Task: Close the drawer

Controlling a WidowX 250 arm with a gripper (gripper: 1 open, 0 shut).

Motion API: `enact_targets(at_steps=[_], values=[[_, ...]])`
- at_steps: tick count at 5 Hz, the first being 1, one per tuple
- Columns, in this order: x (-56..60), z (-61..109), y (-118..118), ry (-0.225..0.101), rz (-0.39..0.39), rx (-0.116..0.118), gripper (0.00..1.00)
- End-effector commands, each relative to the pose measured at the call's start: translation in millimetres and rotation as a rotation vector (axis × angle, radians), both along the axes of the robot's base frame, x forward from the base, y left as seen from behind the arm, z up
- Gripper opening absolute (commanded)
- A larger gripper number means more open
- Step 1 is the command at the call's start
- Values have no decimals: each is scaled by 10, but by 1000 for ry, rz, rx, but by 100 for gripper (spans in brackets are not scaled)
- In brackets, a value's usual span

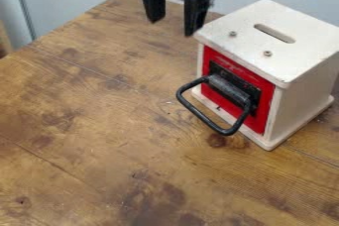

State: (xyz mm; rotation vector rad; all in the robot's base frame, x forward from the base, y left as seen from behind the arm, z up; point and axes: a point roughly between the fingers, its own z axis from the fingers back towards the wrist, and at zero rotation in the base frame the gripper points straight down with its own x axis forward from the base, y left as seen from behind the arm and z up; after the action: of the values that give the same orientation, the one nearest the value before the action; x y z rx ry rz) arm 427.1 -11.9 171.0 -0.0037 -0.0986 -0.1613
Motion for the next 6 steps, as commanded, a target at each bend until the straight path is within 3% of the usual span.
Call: enact_targets(at_steps=[1,2,3,4,6], values=[[-203,515,-203,-127,-58,-11,100],[-314,333,-277,-82,-88,-20,100],[-391,419,-268,-105,-95,-5,100],[-429,305,-258,-79,-94,-11,100],[-415,326,-259,-85,-99,-6,100]])
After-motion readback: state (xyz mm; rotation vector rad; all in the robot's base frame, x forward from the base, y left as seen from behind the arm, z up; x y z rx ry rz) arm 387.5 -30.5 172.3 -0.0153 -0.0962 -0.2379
